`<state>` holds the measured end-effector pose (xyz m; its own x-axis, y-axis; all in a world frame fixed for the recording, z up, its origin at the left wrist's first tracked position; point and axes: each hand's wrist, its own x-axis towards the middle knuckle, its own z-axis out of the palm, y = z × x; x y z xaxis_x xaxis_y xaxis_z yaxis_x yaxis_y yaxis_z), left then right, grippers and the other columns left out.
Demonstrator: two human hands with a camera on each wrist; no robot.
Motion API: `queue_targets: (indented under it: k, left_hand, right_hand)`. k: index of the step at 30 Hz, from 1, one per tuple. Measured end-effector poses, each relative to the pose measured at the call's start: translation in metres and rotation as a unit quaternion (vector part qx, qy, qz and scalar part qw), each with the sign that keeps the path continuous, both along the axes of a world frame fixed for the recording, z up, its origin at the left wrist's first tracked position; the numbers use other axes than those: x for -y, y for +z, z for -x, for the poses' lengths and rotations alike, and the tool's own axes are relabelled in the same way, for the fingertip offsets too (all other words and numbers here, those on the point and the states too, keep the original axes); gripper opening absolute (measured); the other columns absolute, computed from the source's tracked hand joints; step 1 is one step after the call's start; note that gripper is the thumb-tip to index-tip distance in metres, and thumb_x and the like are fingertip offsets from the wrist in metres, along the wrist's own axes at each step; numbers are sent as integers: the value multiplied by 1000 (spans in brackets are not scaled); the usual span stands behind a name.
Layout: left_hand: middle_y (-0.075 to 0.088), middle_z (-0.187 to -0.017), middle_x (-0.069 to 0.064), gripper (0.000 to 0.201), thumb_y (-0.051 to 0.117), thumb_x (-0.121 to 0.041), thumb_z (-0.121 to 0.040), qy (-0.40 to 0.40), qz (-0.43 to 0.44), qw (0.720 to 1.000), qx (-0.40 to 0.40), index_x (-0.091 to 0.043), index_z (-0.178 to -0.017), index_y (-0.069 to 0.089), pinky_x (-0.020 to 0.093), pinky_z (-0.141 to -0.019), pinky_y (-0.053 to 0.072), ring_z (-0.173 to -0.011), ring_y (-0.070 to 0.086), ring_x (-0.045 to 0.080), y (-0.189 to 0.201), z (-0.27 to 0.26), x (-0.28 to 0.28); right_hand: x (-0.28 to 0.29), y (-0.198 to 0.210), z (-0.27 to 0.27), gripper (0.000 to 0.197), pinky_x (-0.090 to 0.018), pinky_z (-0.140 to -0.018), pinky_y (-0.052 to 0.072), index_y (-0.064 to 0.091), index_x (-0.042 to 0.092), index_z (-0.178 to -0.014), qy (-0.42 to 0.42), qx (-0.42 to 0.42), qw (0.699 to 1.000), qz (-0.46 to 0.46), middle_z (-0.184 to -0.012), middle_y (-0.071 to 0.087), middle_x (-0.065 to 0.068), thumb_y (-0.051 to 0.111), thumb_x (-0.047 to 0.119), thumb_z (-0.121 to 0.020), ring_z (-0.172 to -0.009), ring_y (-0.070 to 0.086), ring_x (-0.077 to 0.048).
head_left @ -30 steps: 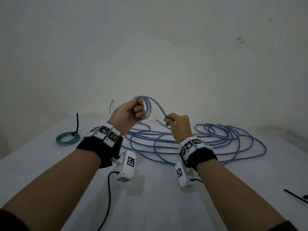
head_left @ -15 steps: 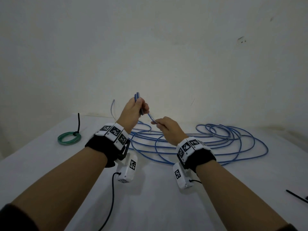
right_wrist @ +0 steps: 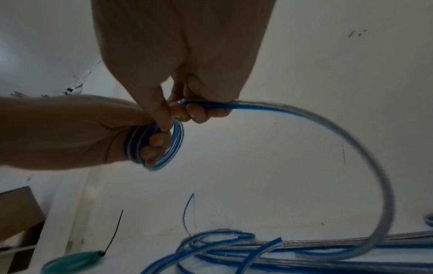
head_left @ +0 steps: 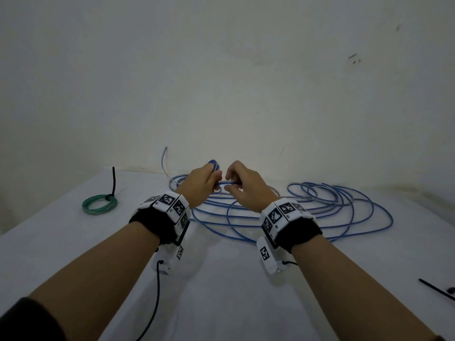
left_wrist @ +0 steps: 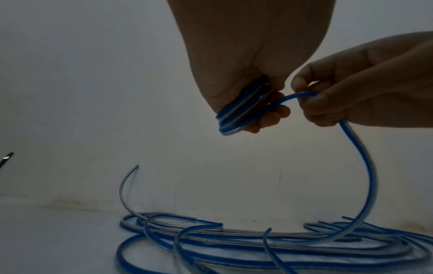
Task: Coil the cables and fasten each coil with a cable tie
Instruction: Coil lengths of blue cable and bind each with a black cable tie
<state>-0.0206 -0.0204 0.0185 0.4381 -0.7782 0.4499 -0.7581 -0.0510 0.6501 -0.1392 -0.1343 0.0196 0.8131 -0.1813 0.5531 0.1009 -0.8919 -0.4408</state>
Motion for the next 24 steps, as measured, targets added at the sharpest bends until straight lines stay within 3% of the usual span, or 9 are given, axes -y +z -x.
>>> queue_targets:
  k: [4, 7, 10, 15, 20, 22, 24]
  left_hand:
    - [50, -60, 1, 35, 34, -25, -100, -13, -13, 998, -51, -8, -75, 50, 31, -60, 38, -55, 44, 16, -2, 1, -2]
    - [47, -57, 3, 41, 34, -26, -100, -39, -16, 991, -126, -9, -71, 56, 26, -52, 35, -51, 41, 15, -1, 2, -4]
    - [46, -52, 1, 45, 34, -30, -100, -48, -27, 984, -169, -8, -70, 59, 19, -44, 33, -42, 39, 10, 4, 2, -8]
    - [44, -50, -2, 42, 31, -24, -101, -135, -65, 952, -266, 0, -85, 62, 20, -43, 30, -43, 36, 12, 7, -4, -9]
    - [39, -50, -4, 36, 27, -18, -101, -189, -52, 896, -398, -5, -76, 50, 15, -41, 30, -42, 34, 8, 10, -1, -13]
    - [38, -50, -5, 36, 25, -19, -101, -195, -19, 876, -442, -7, -74, 46, 15, -42, 29, -42, 34, 6, 10, 0, -15]
    - [37, -47, -5, 38, 23, -22, -101, -192, 11, 855, -482, -9, -72, 44, 16, -43, 28, -40, 33, 6, 11, 0, -16]
  right_hand:
    - [9, -2, -4, 12, -30, -74, 39, 61, 13, -85, -29, 83, 991, 99, -83, 50, 1, 70, 19, -80, -68, 47, -9]
    - [14, -7, -4, 19, -31, -76, 28, 68, 22, -80, -110, 134, 957, 232, -82, 59, 2, 57, 38, -81, -79, 48, -17]
    - [16, -9, -2, 24, -32, -75, 23, 70, 27, -80, -158, 152, 938, 270, -77, 65, 9, 48, 37, -84, -81, 52, -19]
    - [22, -16, 0, 36, -35, -80, 27, 69, 23, -87, -180, 100, 956, 207, -84, 66, 3, 36, 37, -89, -84, 58, -26]
    - [26, -17, -3, 58, -41, -82, 37, 68, 21, -99, -156, 23, 978, 138, -81, 62, -3, 17, 48, -90, -81, 58, -28]
    - [24, -15, 0, 55, -40, -79, 37, 64, 12, -97, -123, 31, 989, 80, -78, 60, -1, 19, 44, -93, -77, 55, -27]
    - [23, -14, 3, 39, -38, -77, 35, 57, 9, -96, -106, 36, 993, 22, -74, 52, 5, 28, 35, -98, -72, 49, -22]
